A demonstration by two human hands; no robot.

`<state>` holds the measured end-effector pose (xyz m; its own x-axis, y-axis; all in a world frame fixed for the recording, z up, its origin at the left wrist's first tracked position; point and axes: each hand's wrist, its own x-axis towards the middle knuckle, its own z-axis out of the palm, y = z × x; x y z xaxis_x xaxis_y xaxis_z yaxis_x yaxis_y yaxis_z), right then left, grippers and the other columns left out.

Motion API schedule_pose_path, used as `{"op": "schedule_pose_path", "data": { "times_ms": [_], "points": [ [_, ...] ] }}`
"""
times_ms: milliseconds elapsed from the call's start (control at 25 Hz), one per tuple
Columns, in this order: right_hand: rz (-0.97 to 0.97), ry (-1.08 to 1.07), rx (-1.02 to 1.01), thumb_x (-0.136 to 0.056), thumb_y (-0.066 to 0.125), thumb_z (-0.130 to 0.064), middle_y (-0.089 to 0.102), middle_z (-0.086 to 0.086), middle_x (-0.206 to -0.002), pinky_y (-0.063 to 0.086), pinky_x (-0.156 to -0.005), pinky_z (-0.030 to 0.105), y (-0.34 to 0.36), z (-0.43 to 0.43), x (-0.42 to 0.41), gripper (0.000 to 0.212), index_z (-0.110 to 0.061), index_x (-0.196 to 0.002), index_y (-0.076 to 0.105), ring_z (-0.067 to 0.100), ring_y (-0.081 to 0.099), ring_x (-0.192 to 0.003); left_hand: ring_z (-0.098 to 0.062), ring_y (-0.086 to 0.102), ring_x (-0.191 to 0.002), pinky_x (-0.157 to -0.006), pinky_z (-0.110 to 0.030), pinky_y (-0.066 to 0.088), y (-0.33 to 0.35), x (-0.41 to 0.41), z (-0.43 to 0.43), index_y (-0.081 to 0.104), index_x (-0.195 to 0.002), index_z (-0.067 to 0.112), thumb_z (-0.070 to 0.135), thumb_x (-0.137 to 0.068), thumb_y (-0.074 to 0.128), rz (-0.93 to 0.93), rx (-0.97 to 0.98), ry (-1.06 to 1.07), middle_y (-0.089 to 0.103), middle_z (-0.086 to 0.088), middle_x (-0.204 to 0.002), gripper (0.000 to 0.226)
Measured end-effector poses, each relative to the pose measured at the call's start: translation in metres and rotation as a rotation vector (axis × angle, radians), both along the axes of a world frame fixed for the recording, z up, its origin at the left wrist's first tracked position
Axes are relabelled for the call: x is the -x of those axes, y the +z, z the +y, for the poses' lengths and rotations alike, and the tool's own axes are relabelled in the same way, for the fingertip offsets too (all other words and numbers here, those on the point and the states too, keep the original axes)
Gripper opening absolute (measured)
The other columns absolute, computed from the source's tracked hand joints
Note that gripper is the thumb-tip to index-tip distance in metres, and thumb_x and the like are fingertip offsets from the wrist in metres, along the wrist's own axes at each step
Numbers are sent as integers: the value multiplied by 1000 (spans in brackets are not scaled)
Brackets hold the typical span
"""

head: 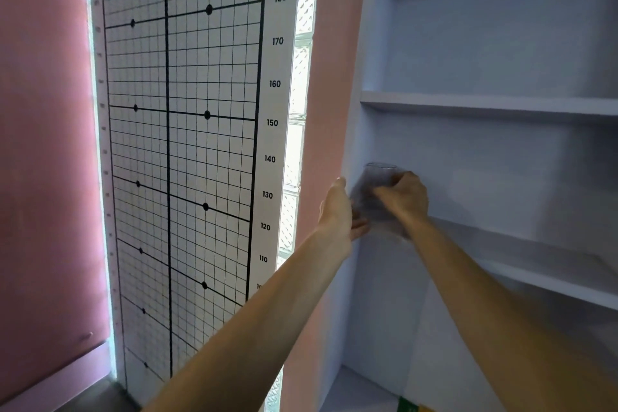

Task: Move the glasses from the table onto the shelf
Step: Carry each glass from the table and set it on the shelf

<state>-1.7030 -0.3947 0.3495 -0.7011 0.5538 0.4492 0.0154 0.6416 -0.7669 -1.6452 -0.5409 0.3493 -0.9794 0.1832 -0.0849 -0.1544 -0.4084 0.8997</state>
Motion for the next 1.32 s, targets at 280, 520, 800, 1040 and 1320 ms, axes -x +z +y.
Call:
{"op": "schedule_pose_path", "data": {
  "times_ms": [280,520,800,1040,1320],
  "points": [
    [-34,-17,61,-69,86,-29,70,12,-122,49,-78,28,-4,0,7,64,-8,-123,60,32,68,-112,-27,65,-78,-60,-31,56,0,7,1,55,-138,4,55,-97,48,-16,-15,-8,62,-18,-129,66],
    [-21,-43,4,-65,88,-38,70,12,-121,59,-86,36,-6,-3,7,72,-6,-124,59,32,69,-110,-27,65,-80,-58,-30,55,-3,12,4,57,-132,3,54,-96,48,-7,-20,-14,63,-19,-126,63],
    [-21,44,33,-76,84,-46,73,7,-113,49,-77,28,-5,-7,-22,56,-7,-115,70,22,68,-99,-25,64,-76,-68,-34,57,-7,4,1,60,-122,3,49,-99,48,-2,-44,-59,64,-16,-105,53],
    [159,180,54,-81,86,-29,70,-2,-118,58,-87,26,-26,-8,-121,60,-14,-134,63,11,70,-97,-25,66,-79,-74,-38,60,-34,-32,18,64,-102,7,43,-98,55,-20,-107,-111,65,-12,-93,37],
    [-13,135,34,-87,81,-25,73,-8,-114,59,-89,24,-97,48,-247,48,-21,-131,64,2,72,-98,-29,68,-108,-82,-38,58,-119,-108,102,69,-123,6,45,-101,48,-204,5,-452,71,-16,-124,50]
  ]
}}
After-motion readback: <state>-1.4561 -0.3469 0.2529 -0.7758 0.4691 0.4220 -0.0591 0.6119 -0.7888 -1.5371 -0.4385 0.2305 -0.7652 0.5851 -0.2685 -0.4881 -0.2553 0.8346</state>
